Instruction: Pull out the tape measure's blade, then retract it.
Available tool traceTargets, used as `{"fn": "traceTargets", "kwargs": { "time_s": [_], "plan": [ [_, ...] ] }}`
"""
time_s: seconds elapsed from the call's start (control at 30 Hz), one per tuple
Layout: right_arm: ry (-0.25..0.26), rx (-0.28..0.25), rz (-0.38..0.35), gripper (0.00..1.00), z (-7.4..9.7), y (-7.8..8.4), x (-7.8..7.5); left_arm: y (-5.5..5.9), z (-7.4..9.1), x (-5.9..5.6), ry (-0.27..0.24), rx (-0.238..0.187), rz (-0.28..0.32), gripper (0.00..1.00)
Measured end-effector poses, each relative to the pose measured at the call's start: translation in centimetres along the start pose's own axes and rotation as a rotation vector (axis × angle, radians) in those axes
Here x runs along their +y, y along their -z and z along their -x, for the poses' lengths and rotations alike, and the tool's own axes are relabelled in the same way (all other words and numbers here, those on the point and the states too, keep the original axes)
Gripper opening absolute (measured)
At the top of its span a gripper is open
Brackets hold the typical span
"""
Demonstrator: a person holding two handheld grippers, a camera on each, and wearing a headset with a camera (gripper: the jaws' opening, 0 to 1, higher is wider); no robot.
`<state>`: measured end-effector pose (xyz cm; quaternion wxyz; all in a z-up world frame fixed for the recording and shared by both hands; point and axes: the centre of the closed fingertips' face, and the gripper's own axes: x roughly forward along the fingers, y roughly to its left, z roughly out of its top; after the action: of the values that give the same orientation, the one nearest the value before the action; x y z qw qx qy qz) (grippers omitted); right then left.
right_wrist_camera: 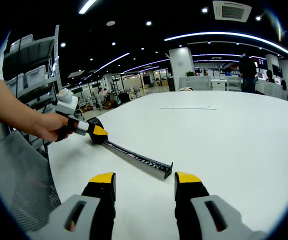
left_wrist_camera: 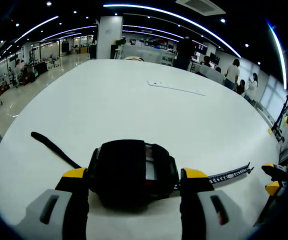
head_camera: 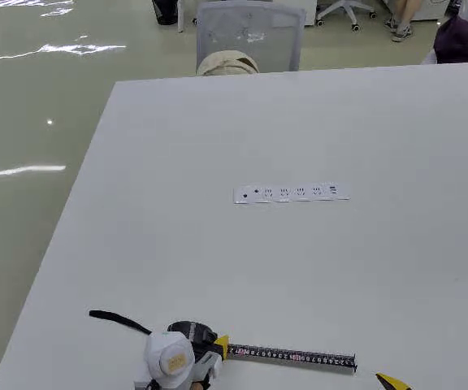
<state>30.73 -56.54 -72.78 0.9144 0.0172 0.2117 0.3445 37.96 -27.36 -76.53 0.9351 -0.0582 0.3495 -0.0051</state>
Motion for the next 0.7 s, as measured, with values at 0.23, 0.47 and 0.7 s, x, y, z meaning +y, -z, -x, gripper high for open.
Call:
{"fn": "traceTargets", "kwargs": {
  "time_s": [0.23, 0.47, 0.7],
  "plan": [
    [-0.002, 0.004, 0.001, 0.46, 0.00, 0.11, -0.02, 0.18, -0.16, 0.29, -0.019, 0.017, -0.014, 0.70],
    [0.000, 0.006, -0.001, 0.46, 0.00, 0.20, -0.08, 0.27, -0.26, 0.38, -0.022, 0.019, -0.016, 0.70],
    [-0.001, 0.008, 0.001, 0.46, -0.10, 0.24, -0.14, 0.22, -0.19, 0.35, -0.021, 0.020, -0.016, 0.70]
  ]
}}
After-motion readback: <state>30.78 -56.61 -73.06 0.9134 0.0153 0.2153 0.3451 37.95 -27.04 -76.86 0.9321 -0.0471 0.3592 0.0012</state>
